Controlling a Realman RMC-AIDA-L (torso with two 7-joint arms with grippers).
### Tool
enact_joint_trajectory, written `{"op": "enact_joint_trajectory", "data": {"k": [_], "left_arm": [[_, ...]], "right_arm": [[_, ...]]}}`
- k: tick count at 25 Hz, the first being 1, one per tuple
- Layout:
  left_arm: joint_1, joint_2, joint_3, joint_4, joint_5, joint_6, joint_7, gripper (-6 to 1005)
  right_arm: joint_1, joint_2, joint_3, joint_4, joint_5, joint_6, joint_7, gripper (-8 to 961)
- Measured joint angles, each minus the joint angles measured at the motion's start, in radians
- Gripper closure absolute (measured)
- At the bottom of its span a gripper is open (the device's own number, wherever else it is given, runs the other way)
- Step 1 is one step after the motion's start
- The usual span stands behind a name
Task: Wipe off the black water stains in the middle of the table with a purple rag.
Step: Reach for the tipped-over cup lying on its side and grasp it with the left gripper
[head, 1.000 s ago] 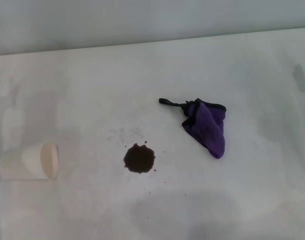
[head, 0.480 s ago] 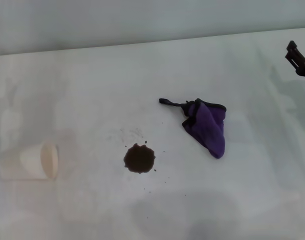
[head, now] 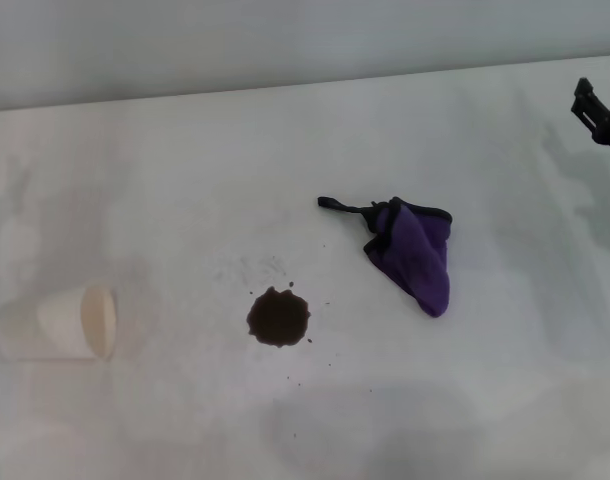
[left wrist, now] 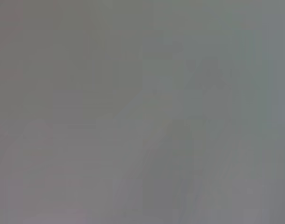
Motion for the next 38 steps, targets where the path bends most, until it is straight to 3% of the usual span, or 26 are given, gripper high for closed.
{"op": "enact_joint_trajectory", "data": {"k": [5,9,12,16,23,29,31,34,36,38], "left_arm": [[-0.003,0.000,-0.015,0.017,-0.049,0.011,-0.023,125],[-0.047,0.018,-0.003,0.017,0.029,0.009,-0.111,125],[-0.087,0.053,-0.002,-0.022,0.186,-0.002,-0.283,124],[-0.166,0.119,0.009,-0.065,0.542,0.009,-0.495,124],[-0.282,0.173,0.010,-0.086,0.856,0.007,-0.668,123],[-0.387,0.228,0.011,-0.212,1.116,0.045,-0.929,125],[-0.426,0.235,0.031,-0.284,1.187,0.106,-0.981,125],[-0.477,0.229,0.134,-0.408,1.201,0.231,-1.015,126],[-0.520,0.203,0.272,-0.551,1.171,0.332,-1.051,125],[-0.548,0.178,0.314,-0.664,1.191,0.394,-1.059,125]], "right_arm": [[0.009,0.001,0.001,-0.001,0.000,-0.029,0.002,85],[0.005,-0.001,0.001,-0.001,0.000,-0.032,0.002,85],[0.003,-0.003,0.001,-0.005,0.000,-0.033,0.002,85],[0.006,0.000,0.002,-0.008,0.000,-0.044,0.002,85],[-0.005,-0.002,0.002,-0.009,0.000,-0.059,0.002,84],[-0.020,-0.005,0.002,-0.014,0.000,-0.066,0.002,84],[-0.026,-0.005,0.002,-0.021,0.000,-0.068,0.002,84],[-0.033,-0.003,0.002,-0.025,0.000,-0.075,0.002,84],[-0.037,-0.002,0.002,-0.025,0.000,-0.075,0.002,84],[-0.038,-0.002,0.002,-0.024,0.000,-0.075,0.002,84]]}}
